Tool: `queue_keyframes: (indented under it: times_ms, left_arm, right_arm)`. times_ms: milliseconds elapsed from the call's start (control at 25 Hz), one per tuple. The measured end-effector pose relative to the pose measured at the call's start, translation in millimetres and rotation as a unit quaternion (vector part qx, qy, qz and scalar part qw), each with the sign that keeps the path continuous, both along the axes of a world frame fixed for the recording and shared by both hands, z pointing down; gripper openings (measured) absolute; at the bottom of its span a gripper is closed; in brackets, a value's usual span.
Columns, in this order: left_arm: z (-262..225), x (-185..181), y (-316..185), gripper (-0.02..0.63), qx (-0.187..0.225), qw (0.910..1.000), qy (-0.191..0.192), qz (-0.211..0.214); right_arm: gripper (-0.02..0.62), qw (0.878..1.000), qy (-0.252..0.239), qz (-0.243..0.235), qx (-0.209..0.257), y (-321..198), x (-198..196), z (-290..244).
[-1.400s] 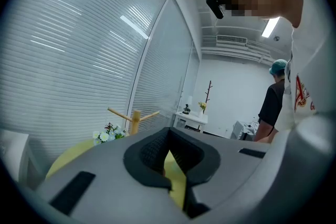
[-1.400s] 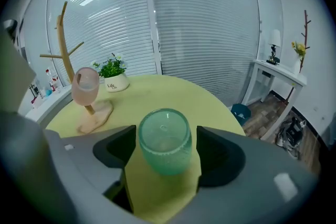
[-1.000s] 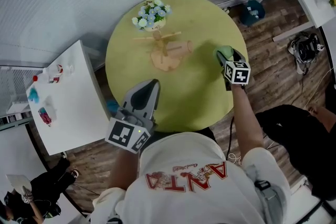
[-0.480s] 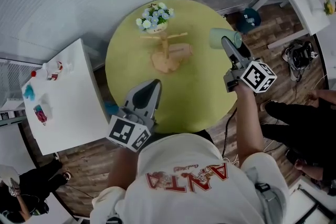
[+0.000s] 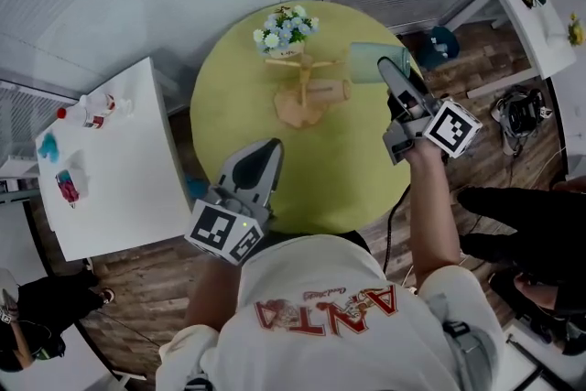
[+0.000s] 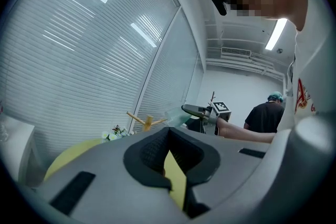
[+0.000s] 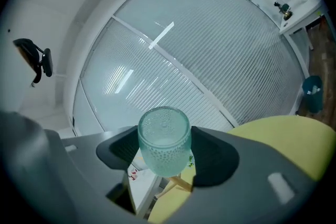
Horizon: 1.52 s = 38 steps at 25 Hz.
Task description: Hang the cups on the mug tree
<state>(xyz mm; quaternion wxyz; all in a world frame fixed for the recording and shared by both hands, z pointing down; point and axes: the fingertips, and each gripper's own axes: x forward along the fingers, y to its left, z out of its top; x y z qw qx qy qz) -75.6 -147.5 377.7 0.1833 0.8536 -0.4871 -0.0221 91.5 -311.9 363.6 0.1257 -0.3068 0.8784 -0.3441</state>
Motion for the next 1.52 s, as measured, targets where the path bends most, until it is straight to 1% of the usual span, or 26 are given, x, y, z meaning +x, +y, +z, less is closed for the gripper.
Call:
queue_keyframes:
  times_ms: [240,480,600,760,1320,1520]
  left_arm:
    - [1.1,-11.3,4.4,0.008,-0.002,0.9999,0.000,-0.011]
    - [2.4,-21.5,5.1,0.009,-0.003,0.9998,-0.001,-0.018]
    - [3.3,-24.5,5.4,0.009,-0.004,0.9998,0.000,-0.019]
    - [6.0,-27.0,5.8,0.009,-0.008,0.9998,-0.002,-0.020]
    - [7.5,-28.0,5.5,0.008,-0.010,0.9998,-0.003,-0.019]
    - [7.8,-27.4,6.3,0.008,-0.010,0.9997,-0.003,-0.020]
  right_arm:
    - [0.296,0.999,0.002,-0.018,-0.034,-4.1,-22.4,23.6]
    - [0.296,0.998,-0.002,-0.030,-0.049,-7.6,-36.9,37.1]
    - [0.296,0.998,-0.008,-0.029,-0.057,-9.1,-39.2,43.2]
    - [0.296,0.998,-0.019,-0.031,-0.060,-9.1,-42.2,45.8]
    - [0.298,0.996,-0.018,-0.052,-0.074,-7.9,-51.5,55.9]
    - [0.298,0.996,-0.024,-0.054,-0.065,-7.8,-51.0,54.0]
